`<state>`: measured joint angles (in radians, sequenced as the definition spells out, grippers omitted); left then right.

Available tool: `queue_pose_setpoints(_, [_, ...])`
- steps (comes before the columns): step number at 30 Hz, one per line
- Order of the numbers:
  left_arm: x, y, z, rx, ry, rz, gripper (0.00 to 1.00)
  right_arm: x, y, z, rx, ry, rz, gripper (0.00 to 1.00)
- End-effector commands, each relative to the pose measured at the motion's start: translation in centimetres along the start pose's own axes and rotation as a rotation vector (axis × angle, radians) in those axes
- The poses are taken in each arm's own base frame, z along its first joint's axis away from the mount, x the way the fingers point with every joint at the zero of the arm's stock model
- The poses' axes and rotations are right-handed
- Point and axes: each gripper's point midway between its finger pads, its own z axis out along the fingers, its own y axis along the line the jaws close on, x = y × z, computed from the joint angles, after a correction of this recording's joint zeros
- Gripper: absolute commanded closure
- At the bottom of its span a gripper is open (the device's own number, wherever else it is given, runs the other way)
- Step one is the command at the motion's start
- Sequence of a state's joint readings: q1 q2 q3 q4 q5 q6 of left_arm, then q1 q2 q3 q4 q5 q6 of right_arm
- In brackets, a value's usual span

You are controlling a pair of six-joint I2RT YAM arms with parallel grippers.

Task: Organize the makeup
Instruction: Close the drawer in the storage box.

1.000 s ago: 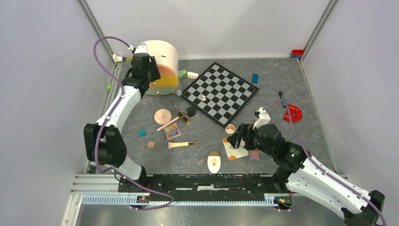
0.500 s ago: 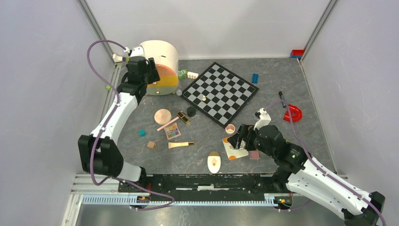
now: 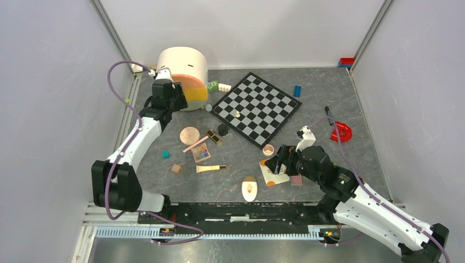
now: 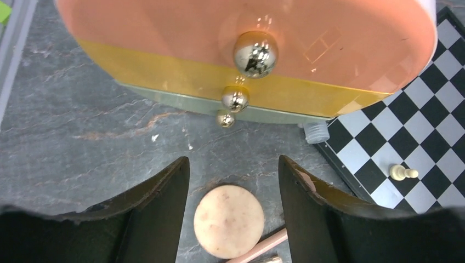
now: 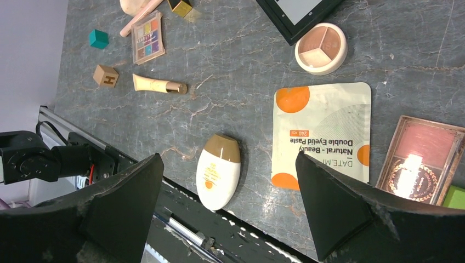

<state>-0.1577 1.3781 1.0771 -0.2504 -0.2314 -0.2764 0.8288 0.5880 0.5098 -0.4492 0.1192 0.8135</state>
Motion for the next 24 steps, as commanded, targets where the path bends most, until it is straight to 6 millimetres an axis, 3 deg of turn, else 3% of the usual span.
queue_pose_setpoints(1, [-1.6, -1.7, 1.6, 0.085, -0.087, -0.018, 0.33, -0.4, 0.6, 0.0, -0.028, -0.017, 0.01, 0.02])
queue_pose_setpoints(11, [-1.6, -1.1, 4.8, 0.042, -0.093, 0.038, 0.36, -0.1, 0.1, -0.1, -0.016, -0.012, 0.003, 0.02])
queue_pose_setpoints(20, [-1.1, -0.6, 6.3, 0.066, -0.063, 0.085, 0.4, -0.2, 0.2, 0.1, -0.015, -0.007, -0.013, 0.02])
queue_pose_setpoints(24, [-2.1, -0.6, 6.7, 0.08, -0.099, 0.083, 0.42, 0.0, 0.1, 0.2, -0.009, 0.0, -0.022, 0.02])
